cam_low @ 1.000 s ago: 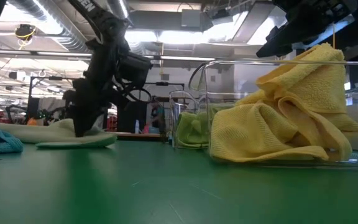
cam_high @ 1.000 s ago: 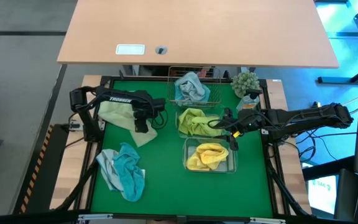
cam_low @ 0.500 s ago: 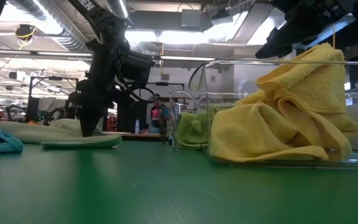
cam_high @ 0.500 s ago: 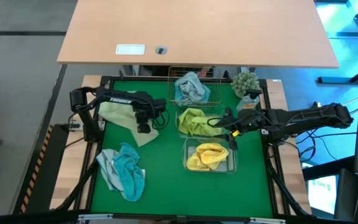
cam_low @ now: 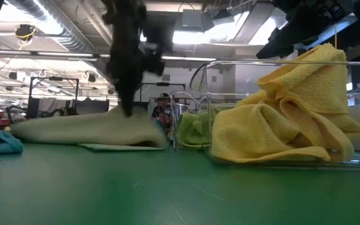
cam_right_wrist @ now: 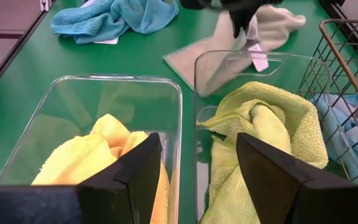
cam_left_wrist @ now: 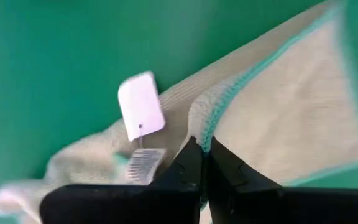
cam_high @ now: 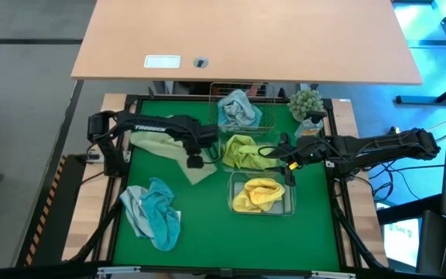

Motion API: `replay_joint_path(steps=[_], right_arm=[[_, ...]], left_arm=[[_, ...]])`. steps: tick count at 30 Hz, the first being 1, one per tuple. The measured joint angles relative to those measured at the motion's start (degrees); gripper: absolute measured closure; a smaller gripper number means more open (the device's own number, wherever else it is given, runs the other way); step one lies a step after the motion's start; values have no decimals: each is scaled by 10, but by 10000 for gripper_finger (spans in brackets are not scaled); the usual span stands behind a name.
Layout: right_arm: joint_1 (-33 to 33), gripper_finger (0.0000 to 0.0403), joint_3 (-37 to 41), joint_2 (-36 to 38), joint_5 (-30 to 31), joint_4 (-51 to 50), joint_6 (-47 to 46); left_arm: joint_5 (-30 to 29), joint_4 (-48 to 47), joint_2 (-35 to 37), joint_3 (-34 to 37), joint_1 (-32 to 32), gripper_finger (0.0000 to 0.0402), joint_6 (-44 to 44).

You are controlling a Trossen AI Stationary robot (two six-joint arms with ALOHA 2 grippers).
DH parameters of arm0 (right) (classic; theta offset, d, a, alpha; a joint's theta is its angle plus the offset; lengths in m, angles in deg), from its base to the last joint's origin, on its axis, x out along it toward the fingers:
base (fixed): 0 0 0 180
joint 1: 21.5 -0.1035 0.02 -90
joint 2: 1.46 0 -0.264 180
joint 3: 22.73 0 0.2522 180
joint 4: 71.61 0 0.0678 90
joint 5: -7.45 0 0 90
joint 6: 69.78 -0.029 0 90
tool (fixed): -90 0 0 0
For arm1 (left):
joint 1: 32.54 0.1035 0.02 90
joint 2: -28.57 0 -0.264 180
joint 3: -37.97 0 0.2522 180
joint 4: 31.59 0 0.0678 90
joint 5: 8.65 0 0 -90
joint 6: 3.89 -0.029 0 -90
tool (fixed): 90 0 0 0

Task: Sort microfiber towel by color & place in baskets
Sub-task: Put the light green microfiber towel into the top transparent bin

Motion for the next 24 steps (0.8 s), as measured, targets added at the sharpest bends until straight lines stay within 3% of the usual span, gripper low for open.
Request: replay_joint_path(steps=[11, 18, 24], right_arm=[[0, 194, 0, -1, 5, 77, 4], [0, 194, 0, -31, 93, 168, 30], [0, 194, 0, -72, 101, 229, 81]], left_arm=[[-6, -2, 0, -204, -46, 401, 1], [-24, 12, 0, -312, -63, 401, 3], [-25, 73, 0, -371, -72, 401, 3]])
